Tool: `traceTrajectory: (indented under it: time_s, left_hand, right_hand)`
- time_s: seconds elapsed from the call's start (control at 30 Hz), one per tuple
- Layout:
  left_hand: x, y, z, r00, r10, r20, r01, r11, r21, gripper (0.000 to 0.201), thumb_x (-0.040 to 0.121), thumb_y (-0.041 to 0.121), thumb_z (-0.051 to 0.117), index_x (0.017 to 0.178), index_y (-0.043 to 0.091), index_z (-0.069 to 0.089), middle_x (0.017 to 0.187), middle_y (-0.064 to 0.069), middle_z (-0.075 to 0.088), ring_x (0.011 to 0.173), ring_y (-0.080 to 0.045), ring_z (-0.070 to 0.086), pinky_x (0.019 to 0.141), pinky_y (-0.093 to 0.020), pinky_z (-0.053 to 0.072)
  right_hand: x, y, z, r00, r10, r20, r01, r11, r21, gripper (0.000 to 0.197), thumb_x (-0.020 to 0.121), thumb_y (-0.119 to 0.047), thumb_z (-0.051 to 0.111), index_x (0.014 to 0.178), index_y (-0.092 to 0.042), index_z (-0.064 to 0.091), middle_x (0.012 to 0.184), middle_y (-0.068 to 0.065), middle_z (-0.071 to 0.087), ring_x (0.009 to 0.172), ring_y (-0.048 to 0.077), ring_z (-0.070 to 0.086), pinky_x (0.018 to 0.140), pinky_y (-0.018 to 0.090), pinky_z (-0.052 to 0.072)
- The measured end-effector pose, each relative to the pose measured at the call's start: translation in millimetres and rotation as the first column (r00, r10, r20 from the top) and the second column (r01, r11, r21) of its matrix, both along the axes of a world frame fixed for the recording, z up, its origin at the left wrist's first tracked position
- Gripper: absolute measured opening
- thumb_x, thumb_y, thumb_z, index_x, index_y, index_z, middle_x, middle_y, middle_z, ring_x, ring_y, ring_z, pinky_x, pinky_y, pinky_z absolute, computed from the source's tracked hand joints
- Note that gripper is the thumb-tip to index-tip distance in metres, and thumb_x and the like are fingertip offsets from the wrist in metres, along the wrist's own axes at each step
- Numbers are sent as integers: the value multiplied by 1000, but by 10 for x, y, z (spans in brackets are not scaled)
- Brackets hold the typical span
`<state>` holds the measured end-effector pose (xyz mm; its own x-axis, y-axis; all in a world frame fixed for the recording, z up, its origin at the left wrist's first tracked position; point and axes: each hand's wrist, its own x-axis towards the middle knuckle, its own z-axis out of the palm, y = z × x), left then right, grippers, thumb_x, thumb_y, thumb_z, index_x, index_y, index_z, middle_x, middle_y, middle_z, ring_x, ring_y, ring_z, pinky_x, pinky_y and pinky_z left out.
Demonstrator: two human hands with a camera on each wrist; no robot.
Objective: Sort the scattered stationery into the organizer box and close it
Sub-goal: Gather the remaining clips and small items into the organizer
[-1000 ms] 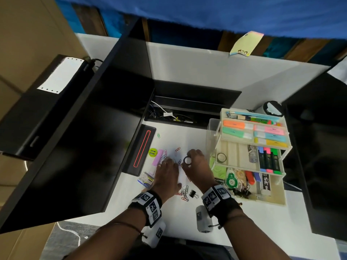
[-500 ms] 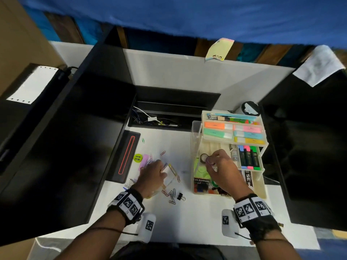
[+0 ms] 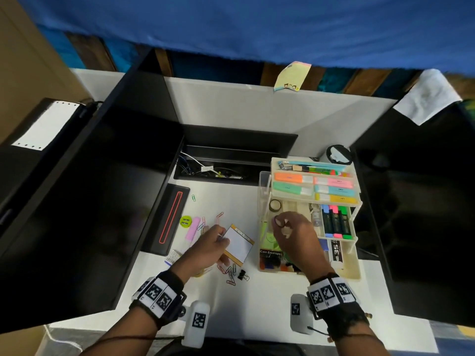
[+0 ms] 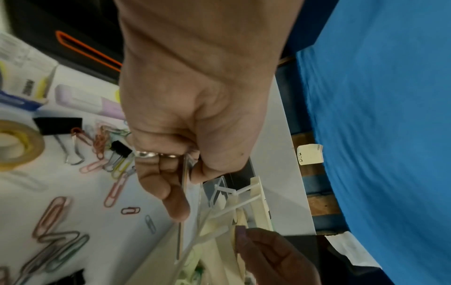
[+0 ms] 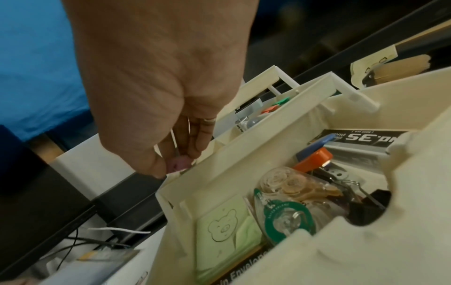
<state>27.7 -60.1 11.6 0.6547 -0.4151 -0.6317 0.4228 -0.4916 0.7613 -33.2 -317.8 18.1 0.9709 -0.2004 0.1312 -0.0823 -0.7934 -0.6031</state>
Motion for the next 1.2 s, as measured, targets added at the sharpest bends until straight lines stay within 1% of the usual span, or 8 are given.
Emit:
traceTrajectory:
  time_s: [0.13,0.3,0.47,0.63,0.8,0.97,1.1,1.2]
  left_hand:
    - [-112,-53,7,988,60,-145,-76,991,-109,20,103,2,45,117,8,56,102,-14,67,73,-31,75,72,-40,58]
    - [-179,-179,15,970,11,-242,-56,982,-182,22,103,5,53,122,0,62,105,-24,76,85,-32,76,66,-30,55]
    - [-271,-355,54,973,-14,-230,-25,986,-165,14,99,11,66,109,3,70,89,-11,78,83,-22,76,63,-24,49]
    - [-391,-605,54,977,-4,-212,-32,985,-167,16,98,14,70,111,4,72,95,-11,80,93,-25,79,74,-26,57]
    - [-449,-767,39,984,-11,-179,-20,985,-169,9,98,12,71,105,6,72,96,-11,81,94,-25,79,70,-21,57]
    - [-360,-737,66,992,-40,-122,25,992,-125,19,100,24,68,102,6,74,94,-11,81,90,-26,80,77,-31,58]
    - [-242,-464,51,998,-58,1,58,998,-23,19,99,20,66,97,6,77,91,-6,81,81,-24,80,77,-33,61]
    - [-186,-139,18,994,-97,42,95,995,38,16,98,14,66,95,2,76,91,-10,80,79,-23,79,69,-24,57]
  right_hand:
    - [-24,22,-70,989,141,-53,-146,985,-90,13,94,-12,66,94,-24,72,96,-13,70,87,13,54,76,30,52]
    - [75,-8,-171,1000,1,-13,-1,999,54,7,92,-15,74,98,-16,77,111,-3,67,102,17,61,84,31,55]
    - [-61,-89,-14,994,-101,47,96,991,92,13,93,-22,73,82,-17,68,81,-8,63,71,9,59,63,29,52]
    - [-555,-160,130,874,-137,-466,257,944,206,45,90,-55,69,71,-14,68,58,1,65,51,7,58,52,29,48]
    - [-605,-157,40,760,-117,-639,485,756,439,20,88,-15,78,101,-10,64,80,15,75,57,17,69,50,25,53]
    - [-536,-184,-161,755,-277,-595,608,637,474,6,86,-3,76,82,-7,75,66,13,72,56,22,62,63,39,55]
    - [-492,-110,-244,723,-360,-590,668,583,463,10,88,-3,71,83,-9,78,71,10,73,63,23,65,64,37,57]
    - [-544,-124,-279,707,-453,-544,697,578,425,17,87,-4,68,75,-12,77,68,8,73,63,24,65,60,38,56]
